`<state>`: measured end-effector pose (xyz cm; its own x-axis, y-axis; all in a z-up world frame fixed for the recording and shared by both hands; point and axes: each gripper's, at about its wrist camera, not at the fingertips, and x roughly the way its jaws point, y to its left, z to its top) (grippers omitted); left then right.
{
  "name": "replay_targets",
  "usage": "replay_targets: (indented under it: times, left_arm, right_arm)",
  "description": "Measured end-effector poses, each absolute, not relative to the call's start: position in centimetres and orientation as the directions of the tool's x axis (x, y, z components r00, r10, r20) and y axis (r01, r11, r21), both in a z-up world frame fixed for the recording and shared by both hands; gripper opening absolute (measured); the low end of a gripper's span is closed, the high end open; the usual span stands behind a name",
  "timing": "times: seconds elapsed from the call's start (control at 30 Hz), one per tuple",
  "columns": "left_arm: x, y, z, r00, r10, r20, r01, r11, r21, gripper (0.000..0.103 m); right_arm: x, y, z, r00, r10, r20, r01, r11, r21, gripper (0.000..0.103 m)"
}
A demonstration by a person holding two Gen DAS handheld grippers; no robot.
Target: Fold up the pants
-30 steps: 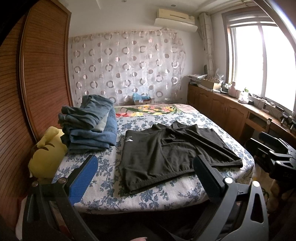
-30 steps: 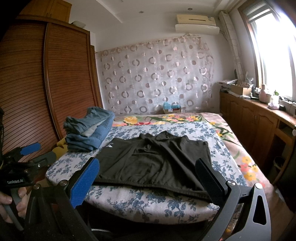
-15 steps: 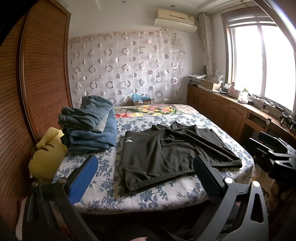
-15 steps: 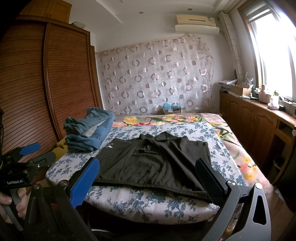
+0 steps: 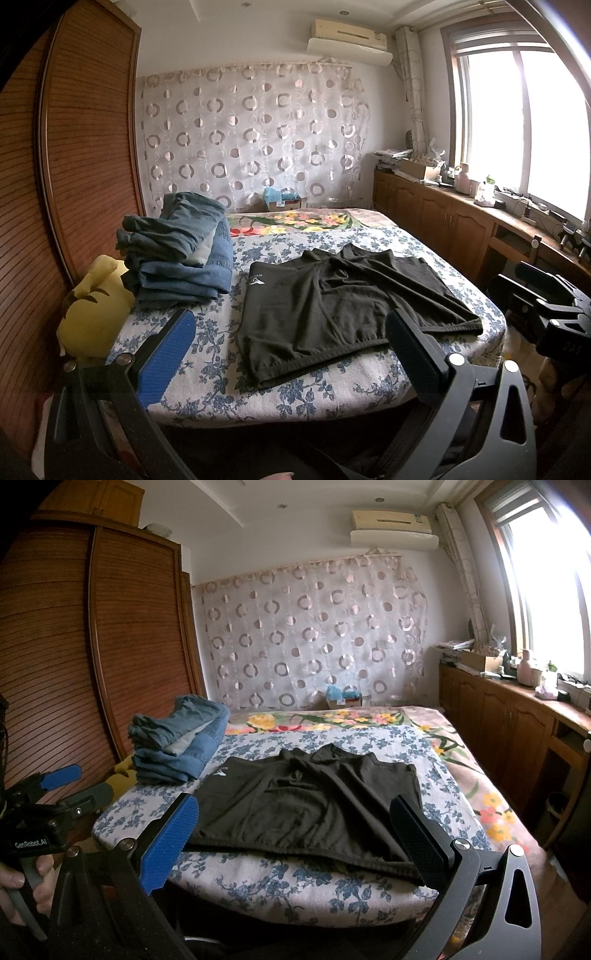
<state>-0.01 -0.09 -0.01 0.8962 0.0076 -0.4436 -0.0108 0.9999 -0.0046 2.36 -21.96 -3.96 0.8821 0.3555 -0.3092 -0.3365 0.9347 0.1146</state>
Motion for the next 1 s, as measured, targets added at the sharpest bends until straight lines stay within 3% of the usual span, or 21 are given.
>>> replay_targets:
  times: [0.73, 1.0]
  left_arm:
    - [0.1, -0.1, -0.1, 0.896, 0.006, -0.445, -0.009, 1.0, -0.005, 0.103]
    - [2.7, -0.3, -0.9, 0.876, -0.005, -0.482, 0.01, 1.0, 0.009, 0.103]
  right_arm:
    - [2.5, -21.9, -3.9, 0.883, 0.355, -0.307, -0.336, 0.935, 0.114, 0.103]
    - [3.7, -22.5, -4.5, 0.883, 0.338, -0.325, -0.319, 0.941, 0.111, 0.103]
